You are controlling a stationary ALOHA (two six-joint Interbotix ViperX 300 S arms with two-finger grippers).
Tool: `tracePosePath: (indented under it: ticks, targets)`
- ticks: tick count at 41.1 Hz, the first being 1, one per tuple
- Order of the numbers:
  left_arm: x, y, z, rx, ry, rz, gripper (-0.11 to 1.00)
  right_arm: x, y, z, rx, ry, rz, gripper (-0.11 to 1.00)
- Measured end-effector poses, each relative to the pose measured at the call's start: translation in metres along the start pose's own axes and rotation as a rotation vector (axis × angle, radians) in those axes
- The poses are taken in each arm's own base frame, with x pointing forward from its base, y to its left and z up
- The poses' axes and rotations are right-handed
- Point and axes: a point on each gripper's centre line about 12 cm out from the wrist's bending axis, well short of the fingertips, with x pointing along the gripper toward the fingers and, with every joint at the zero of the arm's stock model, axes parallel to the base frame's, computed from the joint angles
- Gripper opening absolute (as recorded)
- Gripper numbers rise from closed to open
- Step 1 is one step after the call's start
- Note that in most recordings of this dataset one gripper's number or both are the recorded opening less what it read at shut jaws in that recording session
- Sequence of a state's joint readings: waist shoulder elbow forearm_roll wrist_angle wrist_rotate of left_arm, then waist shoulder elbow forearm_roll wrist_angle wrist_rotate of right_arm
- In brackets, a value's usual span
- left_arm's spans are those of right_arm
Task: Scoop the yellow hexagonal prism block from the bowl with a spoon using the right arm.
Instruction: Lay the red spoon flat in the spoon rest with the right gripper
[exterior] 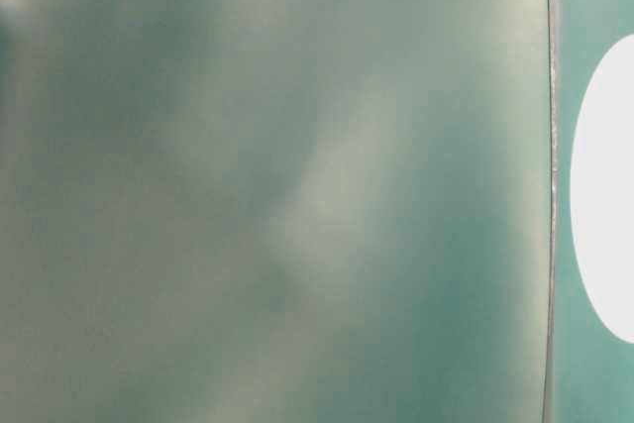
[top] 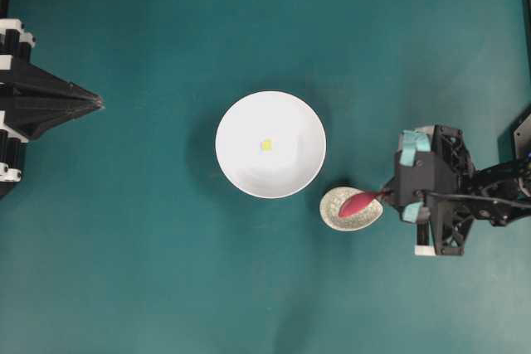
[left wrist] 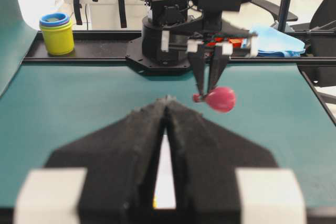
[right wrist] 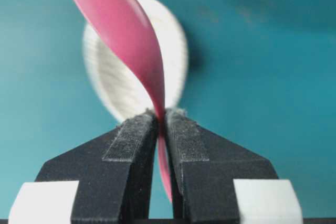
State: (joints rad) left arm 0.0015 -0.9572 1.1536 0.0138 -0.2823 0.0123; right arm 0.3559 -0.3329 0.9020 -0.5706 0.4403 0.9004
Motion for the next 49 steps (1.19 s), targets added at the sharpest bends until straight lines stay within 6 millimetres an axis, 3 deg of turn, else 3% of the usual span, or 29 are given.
tracePosePath:
  ticks: [29,49]
  targets:
    - [0.0,0.0,0.0,-0.001,0.0,0.002,0.06,-0.007,0.011,-0.008,0.27,0.063,0.104,0.1]
    - [0.0,0.0,0.0,0.0,0.0,0.002,0.06,0.021,0.007,-0.016,0.265,0.194,-0.001,0.1]
